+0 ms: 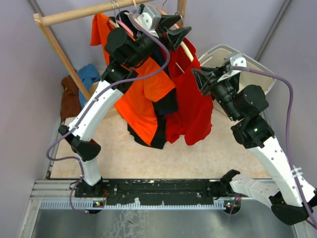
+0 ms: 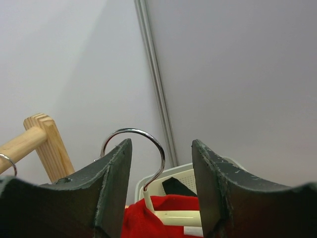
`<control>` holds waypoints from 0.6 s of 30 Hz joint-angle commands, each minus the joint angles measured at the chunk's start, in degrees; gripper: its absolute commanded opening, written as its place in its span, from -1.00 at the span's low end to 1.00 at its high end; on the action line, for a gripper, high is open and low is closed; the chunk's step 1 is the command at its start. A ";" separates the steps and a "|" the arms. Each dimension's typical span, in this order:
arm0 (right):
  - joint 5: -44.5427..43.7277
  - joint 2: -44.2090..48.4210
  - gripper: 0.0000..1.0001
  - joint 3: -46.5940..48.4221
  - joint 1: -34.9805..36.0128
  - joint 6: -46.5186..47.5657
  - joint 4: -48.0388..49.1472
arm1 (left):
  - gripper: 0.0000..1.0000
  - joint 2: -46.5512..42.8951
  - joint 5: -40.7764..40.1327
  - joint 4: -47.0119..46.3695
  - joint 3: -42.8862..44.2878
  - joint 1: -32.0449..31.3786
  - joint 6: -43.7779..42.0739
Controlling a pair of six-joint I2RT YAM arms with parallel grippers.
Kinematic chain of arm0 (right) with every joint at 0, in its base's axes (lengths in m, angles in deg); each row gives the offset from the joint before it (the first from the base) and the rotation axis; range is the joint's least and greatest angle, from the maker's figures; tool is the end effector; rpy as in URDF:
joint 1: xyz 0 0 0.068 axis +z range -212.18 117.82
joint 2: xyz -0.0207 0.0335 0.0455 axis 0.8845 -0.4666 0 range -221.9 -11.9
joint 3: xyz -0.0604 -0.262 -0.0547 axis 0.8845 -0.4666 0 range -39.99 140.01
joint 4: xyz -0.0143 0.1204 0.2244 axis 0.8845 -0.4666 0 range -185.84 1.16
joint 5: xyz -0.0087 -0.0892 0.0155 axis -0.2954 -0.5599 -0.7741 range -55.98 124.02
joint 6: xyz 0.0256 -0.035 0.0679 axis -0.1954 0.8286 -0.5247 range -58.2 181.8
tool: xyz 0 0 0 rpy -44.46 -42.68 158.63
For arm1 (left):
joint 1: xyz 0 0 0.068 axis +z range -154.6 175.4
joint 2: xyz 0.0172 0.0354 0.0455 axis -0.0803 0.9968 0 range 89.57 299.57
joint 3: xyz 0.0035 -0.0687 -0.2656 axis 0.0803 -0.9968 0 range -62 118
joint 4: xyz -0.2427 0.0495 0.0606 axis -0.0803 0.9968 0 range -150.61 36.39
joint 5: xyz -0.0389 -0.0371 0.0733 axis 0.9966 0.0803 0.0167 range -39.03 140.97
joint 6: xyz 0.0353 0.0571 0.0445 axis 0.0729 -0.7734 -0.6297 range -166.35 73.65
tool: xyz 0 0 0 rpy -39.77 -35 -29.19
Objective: Remove the t-shirt from the hanger
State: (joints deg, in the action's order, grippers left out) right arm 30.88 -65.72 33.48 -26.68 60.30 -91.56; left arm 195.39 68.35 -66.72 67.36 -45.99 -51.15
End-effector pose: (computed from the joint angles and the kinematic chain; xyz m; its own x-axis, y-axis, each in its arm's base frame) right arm 0.1689 0.1158 0.5063 0.2228 0.1911 -0.9559 -0.5434 0.8385 0.0410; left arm 0.2930 -0.2858 0.5886 0.4389 -0.2804 -0.8536 0.7918 0.5699 0.2199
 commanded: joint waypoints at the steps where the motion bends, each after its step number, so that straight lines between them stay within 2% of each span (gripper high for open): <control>1: 0.77 2.23 -1.00 0.56 0.44 0.43 7.07 | 0.14 1.69 1.97 -1.26 2.56 0.17 2.85; 8: 0.68 2.43 -1.00 -0.03 0.44 0.29 7.16 | -0.04 2.17 3.24 -2.53 2.62 0.17 4.94; 13: 0.51 2.49 -1.00 -0.44 0.44 0.18 7.12 | -0.51 2.03 4.33 -2.68 2.30 0.17 6.56; 18: 0.19 2.55 -1.00 -0.77 0.44 0.26 6.57 | -0.71 1.48 4.58 -3.36 1.77 0.17 7.70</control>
State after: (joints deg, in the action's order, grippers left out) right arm 30.86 -64.91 32.02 -26.68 60.28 -91.60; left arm 197.31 70.95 -68.16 68.08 -45.60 -45.62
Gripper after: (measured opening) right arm 0.160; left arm 0.178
